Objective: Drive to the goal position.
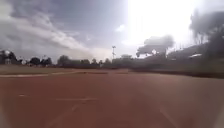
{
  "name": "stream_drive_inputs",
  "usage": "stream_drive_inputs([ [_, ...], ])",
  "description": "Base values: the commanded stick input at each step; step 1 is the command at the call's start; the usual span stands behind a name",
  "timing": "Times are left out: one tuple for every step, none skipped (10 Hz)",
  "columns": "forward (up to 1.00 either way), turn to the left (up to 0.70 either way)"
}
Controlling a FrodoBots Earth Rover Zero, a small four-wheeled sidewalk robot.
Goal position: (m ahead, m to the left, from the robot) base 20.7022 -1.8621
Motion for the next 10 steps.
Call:
stream_drive_inputs([
  [0.7,-0.35],
  [0.7,-0.34],
  [0.7,-0.19],
  [0.7,-0.03],
  [0.7,0.0],
  [0.7,0.0],
  [0.7,0.0],
  [0.7,0.0],
  [0.7,0.0],
  [0.7,0.0],
])
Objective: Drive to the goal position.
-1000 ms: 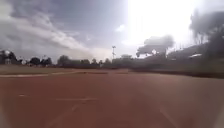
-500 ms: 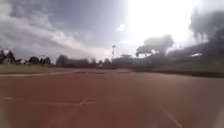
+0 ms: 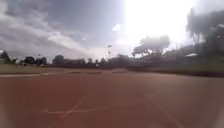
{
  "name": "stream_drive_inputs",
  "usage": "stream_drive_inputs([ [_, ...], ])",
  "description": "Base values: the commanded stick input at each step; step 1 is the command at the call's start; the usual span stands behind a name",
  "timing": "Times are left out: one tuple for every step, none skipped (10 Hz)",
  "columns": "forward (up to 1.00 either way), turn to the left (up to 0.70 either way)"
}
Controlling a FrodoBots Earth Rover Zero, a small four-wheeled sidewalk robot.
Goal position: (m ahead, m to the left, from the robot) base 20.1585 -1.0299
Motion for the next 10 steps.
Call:
stream_drive_inputs([
  [0.7,0.0],
  [0.7,0.0],
  [0.7,0.0],
  [0.7,0.0],
  [0.7,0.0],
  [0.7,0.0],
  [0.7,0.0],
  [0.7,0.0],
  [0.7,0.0],
  [0.7,0.0],
])
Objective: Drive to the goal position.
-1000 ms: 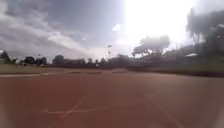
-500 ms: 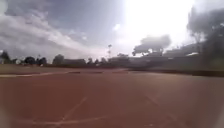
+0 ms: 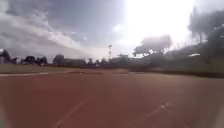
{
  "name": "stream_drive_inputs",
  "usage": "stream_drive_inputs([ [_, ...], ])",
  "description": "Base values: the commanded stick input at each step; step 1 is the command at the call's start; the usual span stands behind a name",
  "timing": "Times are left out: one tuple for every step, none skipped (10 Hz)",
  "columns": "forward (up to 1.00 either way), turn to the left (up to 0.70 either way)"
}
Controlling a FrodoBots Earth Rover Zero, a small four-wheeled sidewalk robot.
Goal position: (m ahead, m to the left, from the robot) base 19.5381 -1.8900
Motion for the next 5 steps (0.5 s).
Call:
stream_drive_inputs([
  [0.7,0.0],
  [0.7,0.0],
  [0.7,0.0],
  [0.7,0.0],
  [0.7,0.0],
])
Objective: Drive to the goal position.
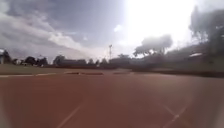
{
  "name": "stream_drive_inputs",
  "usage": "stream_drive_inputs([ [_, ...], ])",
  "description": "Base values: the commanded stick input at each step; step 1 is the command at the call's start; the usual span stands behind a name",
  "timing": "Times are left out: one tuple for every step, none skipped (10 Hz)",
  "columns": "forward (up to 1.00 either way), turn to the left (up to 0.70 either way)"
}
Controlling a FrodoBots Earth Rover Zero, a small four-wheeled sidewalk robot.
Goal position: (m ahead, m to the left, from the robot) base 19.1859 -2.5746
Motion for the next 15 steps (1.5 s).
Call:
stream_drive_inputs([
  [0.7,0.0],
  [0.7,0.0],
  [0.7,0.0],
  [0.7,0.0],
  [0.7,0.0],
  [0.7,0.0],
  [0.7,0.0],
  [0.7,0.0],
  [0.7,0.0],
  [0.7,0.0],
  [0.7,0.0],
  [0.7,0.0],
  [0.7,0.0],
  [0.7,0.0],
  [0.7,0.0],
])
